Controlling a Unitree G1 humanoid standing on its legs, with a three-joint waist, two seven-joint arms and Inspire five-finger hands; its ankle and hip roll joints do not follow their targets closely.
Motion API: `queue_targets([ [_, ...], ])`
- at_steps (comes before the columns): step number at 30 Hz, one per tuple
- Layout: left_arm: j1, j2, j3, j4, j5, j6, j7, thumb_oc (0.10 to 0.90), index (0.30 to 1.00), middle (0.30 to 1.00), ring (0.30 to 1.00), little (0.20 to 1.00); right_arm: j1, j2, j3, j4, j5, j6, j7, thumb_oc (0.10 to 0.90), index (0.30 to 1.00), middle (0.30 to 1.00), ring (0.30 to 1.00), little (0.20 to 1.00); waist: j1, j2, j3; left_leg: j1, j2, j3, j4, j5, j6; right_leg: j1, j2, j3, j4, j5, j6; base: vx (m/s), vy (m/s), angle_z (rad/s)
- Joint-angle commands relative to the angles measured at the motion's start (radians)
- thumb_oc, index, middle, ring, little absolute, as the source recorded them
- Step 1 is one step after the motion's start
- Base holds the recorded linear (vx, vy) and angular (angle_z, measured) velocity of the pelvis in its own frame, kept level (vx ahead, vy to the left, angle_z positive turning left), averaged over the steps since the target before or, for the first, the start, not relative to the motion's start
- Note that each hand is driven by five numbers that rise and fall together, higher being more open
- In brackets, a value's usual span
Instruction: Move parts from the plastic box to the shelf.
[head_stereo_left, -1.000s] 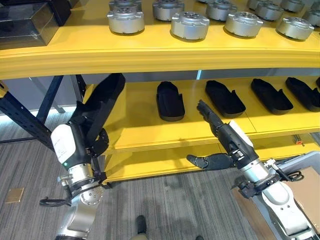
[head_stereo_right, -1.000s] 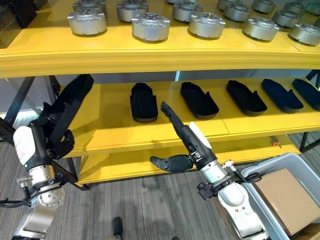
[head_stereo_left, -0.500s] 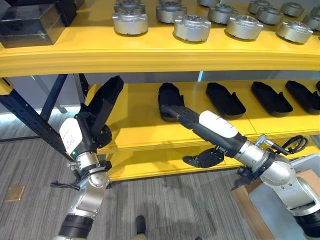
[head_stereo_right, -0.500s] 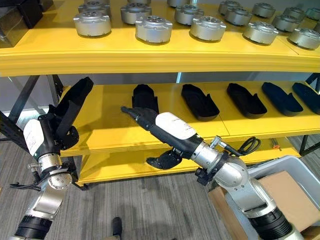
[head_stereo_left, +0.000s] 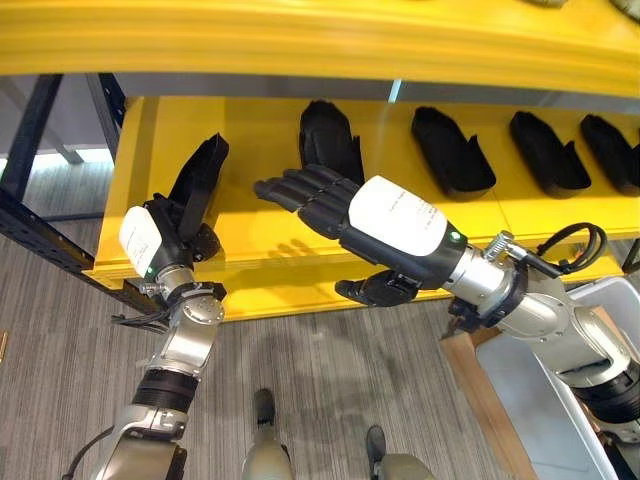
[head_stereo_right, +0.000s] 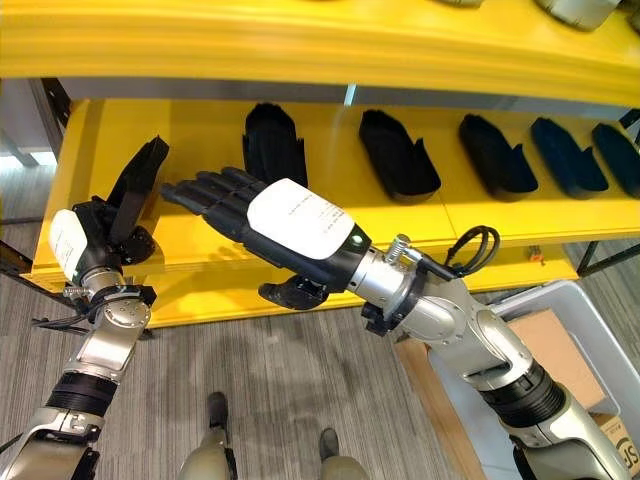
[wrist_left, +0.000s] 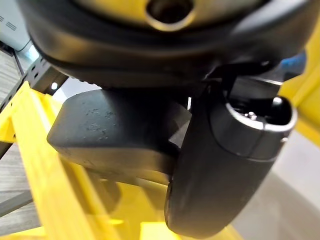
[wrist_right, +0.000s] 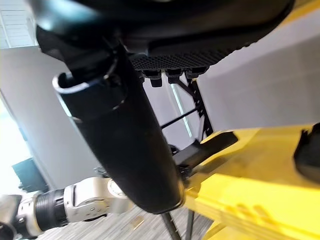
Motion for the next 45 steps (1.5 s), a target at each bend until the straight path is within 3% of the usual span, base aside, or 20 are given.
queue_targets([
  [1, -0.118, 0.074, 0.022, -0.108, 0.085, -0.092, 0.091, 0.4, 0.3, 0.3, 0.3, 0.3, -0.079, 0.054, -0.028, -0.104, 0.104, -0.051, -0.055, 0.9, 1.0, 1.0, 1.0, 1.0, 0.01, 0.001, -0.082, 0.067, 0.083, 0.01, 0.049, -0.114, -0.049, -0.06, -0.014, -0.003, 0.062, 0.044, -0.033, 0.13, 0.206, 0.14],
  [5, -0.113, 0.074, 0.007, -0.204, 0.146, -0.088, 0.056, 0.4, 0.3, 0.3, 0.3, 0.3, -0.082, 0.114, 0.001, -0.092, 0.289, 0.067, -0.036, 0.9, 1.0, 1.0, 1.0, 1.0, 0.054, -0.028, -0.081, 0.022, 0.0, -0.016, 0.192, -0.209, 0.001, -0.027, -0.052, 0.001, 0.111, 0.024, -0.009, 0.05, 0.253, 0.13],
  [7, -0.113, 0.082, 0.012, -0.244, 0.142, -0.074, 0.047, 0.4, 0.3, 0.3, 0.3, 0.3, -0.064, 0.172, 0.02, -0.064, 0.273, 0.076, -0.043, 0.9, 1.0, 1.0, 1.0, 1.0, 0.081, -0.019, -0.06, 0.003, -0.027, -0.006, 0.273, -0.254, 0.045, -0.067, -0.092, -0.07, 0.291, -0.008, -0.008, 0.03, 0.285, 0.24],
  [8, -0.091, 0.081, 0.023, -0.27, 0.158, -0.064, 0.053, 0.4, 0.3, 0.3, 0.3, 0.3, -0.051, 0.199, 0.038, -0.058, 0.26, 0.065, -0.038, 0.9, 1.0, 1.0, 1.0, 1.0, 0.089, -0.006, -0.043, 0.038, -0.026, -0.001, 0.27, -0.264, 0.061, -0.13, -0.108, -0.099, 0.421, 0.021, -0.013, 0.15, 0.196, -0.08],
  [9, -0.051, 0.073, 0.035, -0.309, 0.176, -0.056, 0.085, 0.4, 0.3, 0.3, 0.3, 0.3, -0.033, 0.221, 0.058, -0.06, 0.245, 0.068, -0.031, 0.9, 1.0, 1.0, 1.0, 1.0, 0.086, -0.002, -0.025, 0.084, -0.035, -0.002, 0.247, -0.268, 0.07, -0.192, -0.061, -0.087, 0.452, 0.007, -0.021, 0.22, -0.012, -0.34],
  [10, -0.042, 0.077, 0.042, -0.316, 0.15, -0.06, 0.105, 0.4, 0.3, 0.3, 0.3, 0.3, -0.034, 0.229, 0.063, -0.045, 0.228, 0.06, -0.035, 0.9, 1.0, 1.0, 1.0, 1.0, 0.065, -0.009, -0.02, 0.118, -0.054, -0.022, 0.208, -0.277, 0.07, -0.23, 0.001, -0.047, 0.351, 0.024, -0.02, 0.23, -0.182, -0.38],
  [11, -0.046, 0.082, 0.044, -0.314, 0.137, -0.067, 0.118, 0.4, 0.3, 0.3, 0.3, 0.3, -0.039, 0.233, 0.065, -0.036, 0.22, 0.054, -0.038, 0.9, 1.0, 1.0, 1.0, 1.0, 0.05, -0.018, -0.019, 0.137, -0.069, -0.027, 0.184, -0.288, 0.072, -0.25, 0.019, -0.031, 0.256, 0.076, -0.01, 0.25, -0.345, 0.06],
  [12, -0.043, 0.074, 0.043, -0.325, 0.145, -0.075, 0.124, 0.4, 0.3, 0.3, 0.3, 0.3, -0.043, 0.242, 0.066, -0.026, 0.207, 0.048, -0.04, 0.9, 1.0, 1.0, 1.0, 1.0, 0.024, -0.029, -0.018, 0.178, -0.094, -0.052, 0.163, -0.317, 0.087, -0.301, 0.042, 0.036, 0.162, 0.17, 0.011, 0.25, -0.304, 0.57],
  [14, -0.028, 0.036, 0.03, -0.335, 0.16, -0.079, 0.122, 0.4, 0.3, 0.3, 0.3, 0.3, -0.04, 0.237, 0.07, -0.036, 0.19, 0.068, -0.028, 0.9, 1.0, 1.0, 1.0, 1.0, 0.004, -0.022, -0.043, 0.194, -0.117, -0.096, 0.125, -0.319, 0.1, -0.281, 0.073, 0.136, 0.103, 0.189, 0.0, 0.25, -0.264, 1.55],
  [19, -0.071, 0.037, 0.007, -0.306, 0.128, -0.053, 0.151, 0.4, 0.3, 0.3, 0.3, 0.3, -0.09, 0.198, 0.087, -0.046, 0.207, 0.072, 0.009, 0.9, 1.0, 1.0, 1.0, 1.0, -0.007, -0.004, -0.058, 0.189, -0.076, -0.053, 0.114, -0.291, 0.069, -0.236, 0.07, 0.083, 0.132, 0.112, -0.039, 0.11, -0.165, 0.37],
  [25, -0.098, 0.002, -0.012, -0.291, 0.14, -0.061, 0.123, 0.4, 0.3, 0.3, 0.3, 0.3, -0.091, 0.173, 0.067, -0.069, 0.218, 0.155, -0.006, 0.9, 1.0, 1.0, 1.0, 1.0, -0.031, 0.02, -0.034, 0.177, -0.006, -0.023, 0.124, -0.253, 0.028, -0.237, 0.071, 0.028, 0.228, 0.023, -0.076, 0.09, -0.117, 0.06],
  [30, -0.096, -0.011, -0.022, -0.298, 0.144, -0.044, 0.134, 0.4, 0.3, 0.3, 0.3, 0.3, -0.077, 0.17, 0.065, -0.054, 0.203, 0.216, 0.013, 0.9, 1.0, 1.0, 1.0, 1.0, -0.049, 0.036, -0.033, 0.178, 0.001, 0.013, 0.143, -0.254, 0.013, -0.229, 0.063, 0.016, 0.218, 0.025, -0.079, 0.03, -0.008, 0.01],
  [31, -0.079, -0.001, -0.004, -0.308, 0.142, -0.024, 0.148, 0.4, 0.3, 0.3, 0.3, 0.3, -0.081, 0.18, 0.067, -0.038, 0.202, 0.246, 0.046, 0.9, 1.0, 1.0, 1.0, 1.0, -0.039, 0.039, -0.028, 0.177, 0.003, 0.053, 0.164, -0.268, 0.011, -0.232, 0.049, -0.041, 0.229, 0.02, -0.077, -0.04, -0.019, -0.17],
  [35, -0.063, 0.011, 0.014, -0.32, 0.139, -0.011, 0.161, 0.4, 0.3, 0.3, 0.3, 0.3, -0.091, 0.193, 0.085, -0.026, 0.212, 0.258, 0.051, 0.9, 1.0, 1.0, 1.0, 1.0, -0.026, 0.045, -0.024, 0.177, 0.013, 0.063, 0.167, -0.268, 0.01, -0.243, 0.046, -0.074, 0.264, -0.005, -0.085, -0.02, -0.045, -0.53],
  [37, -0.056, 0.011, 0.016, -0.318, 0.124, 0.004, 0.161, 0.4, 0.3, 0.3, 0.3, 0.3, -0.09, 0.203, 0.103, -0.02, 0.209, 0.277, 0.062, 0.9, 1.0, 1.0, 1.0, 1.0, -0.025, 0.048, -0.027, 0.177, 0.031, 0.061, 0.169, -0.258, 0.004, -0.238, 0.052, -0.072, 0.27, -0.016, -0.094, 0.04, -0.076, -0.53],
  [39, -0.046, -0.007, 0.009, -0.311, 0.12, -0.01, 0.159, 0.4, 0.3, 0.3, 0.3, 0.3, -0.068, 0.206, 0.104, -0.024, 0.209, 0.304, 0.057, 0.9, 1.0, 1.0, 1.0, 1.0, -0.036, 0.048, -0.028, 0.165, 0.069, 0.114, 0.212, -0.205, -0.018, -0.211, 0.059, -0.093, 0.252, -0.016, -0.107, 0.02, -0.099, -0.05],
  [40, -0.059, -0.022, -0.006, -0.301, 0.119, -0.027, 0.143, 0.4, 0.3, 0.3, 0.3, 0.3, -0.057, 0.202, 0.096, -0.028, 0.201, 0.334, 0.042, 0.9, 1.0, 1.0, 1.0, 1.0, -0.05, 0.046, -0.02, 0.146, 0.063, 0.184, 0.268, -0.194, -0.023, -0.191, 0.062, -0.114, 0.225, -0.004, -0.116, -0.04, -0.071, 0.09],
  [41, -0.061, -0.023, -0.007, -0.299, 0.119, -0.028, 0.143, 0.4, 0.3, 0.3, 0.3, 0.3, -0.057, 0.201, 0.095, -0.029, 0.201, 0.336, 0.042, 0.9, 1.0, 1.0, 1.0, 1.0, -0.05, 0.047, -0.018, 0.143, 0.063, 0.182, 0.274, -0.197, -0.022, -0.188, 0.061, -0.116, 0.221, -0.002, -0.115, -0.06, -0.075, 0.31],
  [44, -0.096, -0.008, -0.038, -0.287, 0.107, -0.054, 0.138, 0.4, 0.3, 0.3, 0.3, 0.3, -0.051, 0.197, 0.082, 0.003, 0.214, 0.322, -0.011, 0.9, 1.0, 1.0, 1.0, 1.0, -0.035, 0.037, 0.02, 0.081, -0.068, 0.162, 0.309, -0.285, 0.035, -0.182, 0.078, -0.081, 0.203, 0.013, -0.102, -0.14, 0.02, 0.72],
  [45, -0.097, -0.011, -0.04, -0.293, 0.126, -0.048, 0.131, 0.4, 0.3, 0.3, 0.3, 0.3, -0.052, 0.199, 0.08, 0.008, 0.22, 0.318, -0.027, 0.9, 1.0, 1.0, 1.0, 1.0, -0.03, 0.022, 0.024, 0.08, -0.08, 0.173, 0.291, -0.292, 0.047, -0.187, 0.082, -0.073, 0.18, 0.031, -0.098, -0.13, 0.114, 0.4],
])
